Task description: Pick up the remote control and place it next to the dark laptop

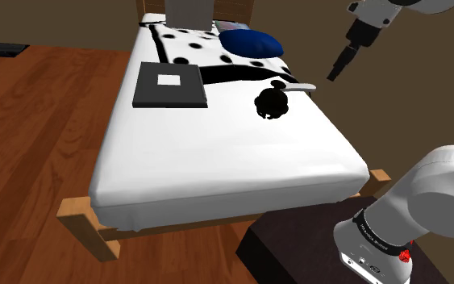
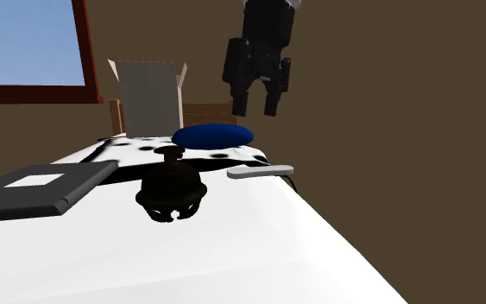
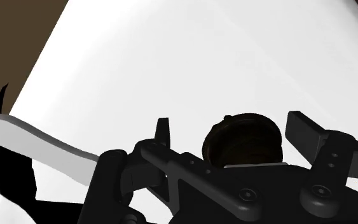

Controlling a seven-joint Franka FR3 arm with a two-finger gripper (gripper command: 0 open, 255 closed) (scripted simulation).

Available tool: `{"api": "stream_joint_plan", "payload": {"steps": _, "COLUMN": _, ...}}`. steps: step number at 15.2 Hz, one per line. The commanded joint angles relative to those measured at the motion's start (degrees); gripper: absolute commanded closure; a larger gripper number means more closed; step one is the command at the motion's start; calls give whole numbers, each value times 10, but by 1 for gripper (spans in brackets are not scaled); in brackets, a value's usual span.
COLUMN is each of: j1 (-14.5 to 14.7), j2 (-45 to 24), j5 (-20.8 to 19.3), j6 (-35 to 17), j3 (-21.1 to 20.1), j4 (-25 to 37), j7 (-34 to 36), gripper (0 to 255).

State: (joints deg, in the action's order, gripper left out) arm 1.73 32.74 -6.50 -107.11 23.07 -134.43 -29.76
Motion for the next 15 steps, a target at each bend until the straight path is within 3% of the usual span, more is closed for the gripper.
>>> {"api": "stream_joint_plan", "payload": {"steps": 1, "j1": 8, "j2": -34, "j5": -5, "j6": -17, "j3": 28, "j4": 14, "j7": -52, "gripper": 0}}
{"api": "stream_joint_plan", "payload": {"steps": 8, "j1": 43, "j2": -184, "j5": 23, "j6": -73, "j3": 126, "j4": 93, "j7": -243, "gripper": 0}}
{"api": "stream_joint_plan", "payload": {"steps": 12, "j1": 55, "j2": -293, "j5": 80, "j6": -94, "j3": 171, "j4": 157, "j7": -365, "gripper": 0}}
{"api": "stream_joint_plan", "payload": {"steps": 15, "j1": 45, "j2": -382, "j5": 138, "j6": -98, "j3": 185, "j4": 216, "j7": -459, "gripper": 0}}
